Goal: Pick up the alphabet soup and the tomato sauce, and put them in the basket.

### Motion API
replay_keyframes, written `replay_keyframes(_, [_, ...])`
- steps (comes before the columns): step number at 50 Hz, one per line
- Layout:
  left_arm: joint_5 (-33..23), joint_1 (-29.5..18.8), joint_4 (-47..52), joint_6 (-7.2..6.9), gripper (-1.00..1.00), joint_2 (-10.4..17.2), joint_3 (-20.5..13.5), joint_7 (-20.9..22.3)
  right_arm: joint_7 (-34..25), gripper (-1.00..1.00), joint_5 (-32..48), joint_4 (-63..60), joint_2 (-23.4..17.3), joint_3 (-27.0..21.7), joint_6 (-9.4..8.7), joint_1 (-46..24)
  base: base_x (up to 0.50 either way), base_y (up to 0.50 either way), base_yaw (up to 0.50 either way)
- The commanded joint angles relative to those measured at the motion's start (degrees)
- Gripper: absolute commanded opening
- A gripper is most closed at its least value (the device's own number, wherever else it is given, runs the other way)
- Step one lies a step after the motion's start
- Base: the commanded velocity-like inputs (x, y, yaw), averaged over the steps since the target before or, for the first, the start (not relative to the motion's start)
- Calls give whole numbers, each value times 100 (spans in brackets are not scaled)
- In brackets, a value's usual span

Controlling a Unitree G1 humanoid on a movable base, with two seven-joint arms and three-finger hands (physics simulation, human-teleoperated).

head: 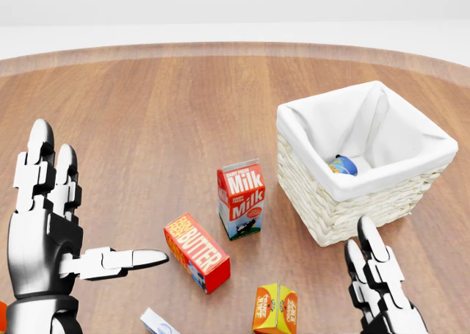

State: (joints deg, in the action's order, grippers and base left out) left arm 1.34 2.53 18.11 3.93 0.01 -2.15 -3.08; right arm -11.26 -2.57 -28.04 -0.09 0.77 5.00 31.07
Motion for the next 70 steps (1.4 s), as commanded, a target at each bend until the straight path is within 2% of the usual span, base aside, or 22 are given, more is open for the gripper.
replay_keyframes(1, [-9,28,-52,-30,100,17,-16,65,-5,100,-130,120,-78,137,0,396,0,0,0])
replay_keyframes(3, [-8,27,-38,-46,100,17,-18,62,32,100,-148,-169,-112,169,0,467,0,0,0])
replay_keyframes(5, [-10,27,-33,-51,100,17,-17,60,22,100,-153,248,-108,205,0,451,0,0,0])
replay_keyframes(10, [-9,30,-91,10,100,16,-17,62,41,100,-258,452,-183,243,0,520,0,0,0])
replay_keyframes(17, [-12,59,-39,0,100,16,-7,71,17,100,-369,606,-236,255,0,657,0,0,0])
replay_keyframes(20, [-16,55,-82,40,100,14,-7,74,35,100,-300,675,-224,280,0,676,0,0,0])
replay_keyframes(33, [-8,62,-42,20,100,19,-16,90,185,100,-153,816,-338,350,0,880,0,0,0])
replay_keyframes(43, [-18,72,-69,59,100,13,-9,93,121,100,-154,922,-314,294,0,940,0,0,0])
replay_keyframes(70, [-19,79,-4,-5,100,12,-7,88,163,100,229,973,-197,98,0,1076,0,0,0])
